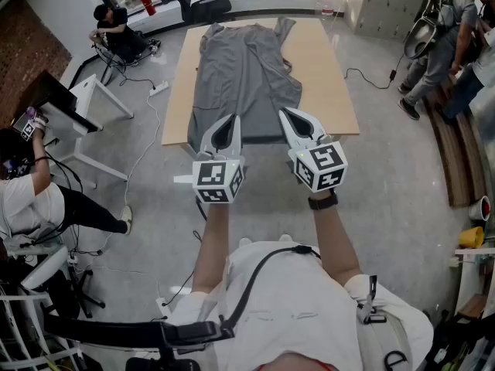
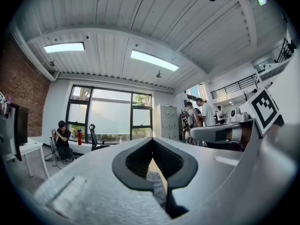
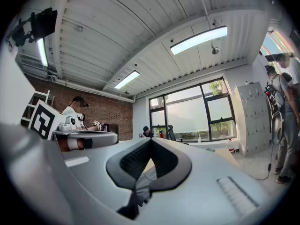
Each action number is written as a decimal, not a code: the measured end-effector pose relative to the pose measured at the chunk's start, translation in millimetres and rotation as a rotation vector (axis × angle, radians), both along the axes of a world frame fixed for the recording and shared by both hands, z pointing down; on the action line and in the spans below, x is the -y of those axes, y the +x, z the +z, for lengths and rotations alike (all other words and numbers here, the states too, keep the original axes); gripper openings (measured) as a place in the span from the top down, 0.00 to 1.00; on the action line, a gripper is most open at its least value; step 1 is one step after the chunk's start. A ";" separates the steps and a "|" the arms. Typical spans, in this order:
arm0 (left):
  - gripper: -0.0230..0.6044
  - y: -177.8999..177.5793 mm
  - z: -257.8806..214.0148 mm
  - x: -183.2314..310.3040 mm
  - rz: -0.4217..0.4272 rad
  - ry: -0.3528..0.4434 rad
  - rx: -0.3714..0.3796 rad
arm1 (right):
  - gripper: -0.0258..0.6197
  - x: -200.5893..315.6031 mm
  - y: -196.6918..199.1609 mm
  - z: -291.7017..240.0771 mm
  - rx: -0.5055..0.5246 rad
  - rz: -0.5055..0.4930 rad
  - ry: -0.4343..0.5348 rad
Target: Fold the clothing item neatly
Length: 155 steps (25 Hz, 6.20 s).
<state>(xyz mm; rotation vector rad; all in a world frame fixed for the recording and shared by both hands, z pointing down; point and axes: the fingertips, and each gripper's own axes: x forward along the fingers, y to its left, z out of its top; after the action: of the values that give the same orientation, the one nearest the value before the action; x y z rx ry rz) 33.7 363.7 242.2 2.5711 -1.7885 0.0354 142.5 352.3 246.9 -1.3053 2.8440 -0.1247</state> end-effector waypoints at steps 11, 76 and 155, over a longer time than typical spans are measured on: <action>0.96 5.1 37.2 -21.7 -0.074 -0.069 0.035 | 0.96 -7.7 9.8 39.7 0.035 -0.059 -0.085; 0.75 -39.4 441.5 770.7 0.194 -0.921 -0.081 | 0.72 305.2 -14.9 450.1 -0.256 0.565 -0.927; 0.75 -140.9 336.6 523.8 0.419 -0.761 0.057 | 0.62 185.5 -124.7 335.6 -0.134 -0.225 -0.806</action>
<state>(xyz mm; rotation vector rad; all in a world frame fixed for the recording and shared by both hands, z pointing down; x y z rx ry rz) -107.2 -160.1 578.8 2.2904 -0.9270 0.6522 17.7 166.8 582.5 -1.0507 3.1583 -1.3426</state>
